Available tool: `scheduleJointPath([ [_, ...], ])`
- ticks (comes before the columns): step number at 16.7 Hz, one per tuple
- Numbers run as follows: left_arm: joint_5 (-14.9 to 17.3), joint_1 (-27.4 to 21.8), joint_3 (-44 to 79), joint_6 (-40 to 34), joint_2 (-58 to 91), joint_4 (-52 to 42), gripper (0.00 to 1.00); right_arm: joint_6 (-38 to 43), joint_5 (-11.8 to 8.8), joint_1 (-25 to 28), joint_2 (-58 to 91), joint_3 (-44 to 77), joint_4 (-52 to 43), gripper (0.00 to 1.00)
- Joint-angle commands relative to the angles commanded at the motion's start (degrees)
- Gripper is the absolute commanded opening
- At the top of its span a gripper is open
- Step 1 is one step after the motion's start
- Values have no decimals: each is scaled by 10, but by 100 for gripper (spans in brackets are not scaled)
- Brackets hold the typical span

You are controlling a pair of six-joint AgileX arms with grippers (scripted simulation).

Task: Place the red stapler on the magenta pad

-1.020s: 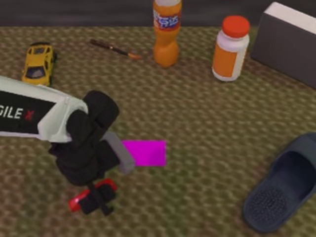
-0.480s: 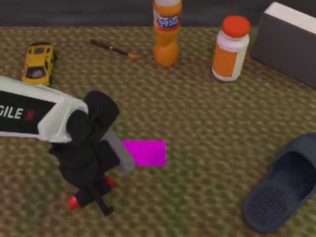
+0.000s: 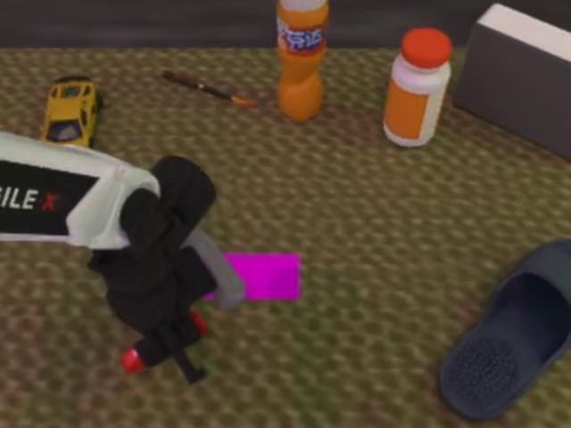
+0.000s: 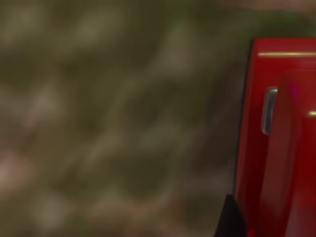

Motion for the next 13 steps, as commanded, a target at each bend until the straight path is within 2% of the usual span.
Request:
scheduleJointPath([
  [8,0,8,97,-4,-89,-194,0,0,0,0,0,0,0,100],
  [13,0,9,107,-5,-102,-212,0,0,0,0,0,0,0,100],
])
